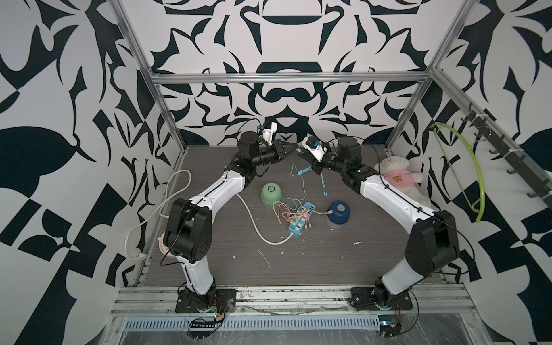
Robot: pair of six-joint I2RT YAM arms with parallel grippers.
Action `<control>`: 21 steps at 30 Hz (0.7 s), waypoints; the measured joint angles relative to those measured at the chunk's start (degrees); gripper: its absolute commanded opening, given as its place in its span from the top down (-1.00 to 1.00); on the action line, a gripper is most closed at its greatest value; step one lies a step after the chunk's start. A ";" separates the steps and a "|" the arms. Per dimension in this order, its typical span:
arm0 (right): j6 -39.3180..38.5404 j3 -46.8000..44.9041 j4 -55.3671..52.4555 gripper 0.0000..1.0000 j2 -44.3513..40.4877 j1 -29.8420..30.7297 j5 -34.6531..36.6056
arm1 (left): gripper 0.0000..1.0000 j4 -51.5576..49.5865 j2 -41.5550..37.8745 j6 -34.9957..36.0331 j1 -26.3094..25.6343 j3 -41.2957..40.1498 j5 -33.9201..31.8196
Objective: Charge the cordless meat grinders
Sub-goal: Pick up the charging cable from the center of the board.
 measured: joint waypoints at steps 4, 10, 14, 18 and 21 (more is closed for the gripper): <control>0.50 0.00 0.04 0.98 0.02 0.00 -0.13 | 1.00 0.09 0.00 0.02 -0.07 -0.02 0.00; 1.75 0.00 0.02 1.00 0.02 0.00 -0.20 | 0.95 0.13 0.00 0.31 -0.17 -0.04 -0.02; 2.58 0.00 0.00 1.00 0.02 0.02 -0.15 | -0.07 0.22 -0.20 1.31 -0.26 -0.98 -1.55; 0.98 0.00 -2.08 1.00 0.04 -0.11 0.28 | -0.49 -2.51 -2.40 3.41 -0.20 -4.68 -7.61; -2.49 0.04 -6.51 1.00 0.90 -0.11 0.39 | -0.43 -8.44 -5.01 5.14 0.44 -5.97 -14.01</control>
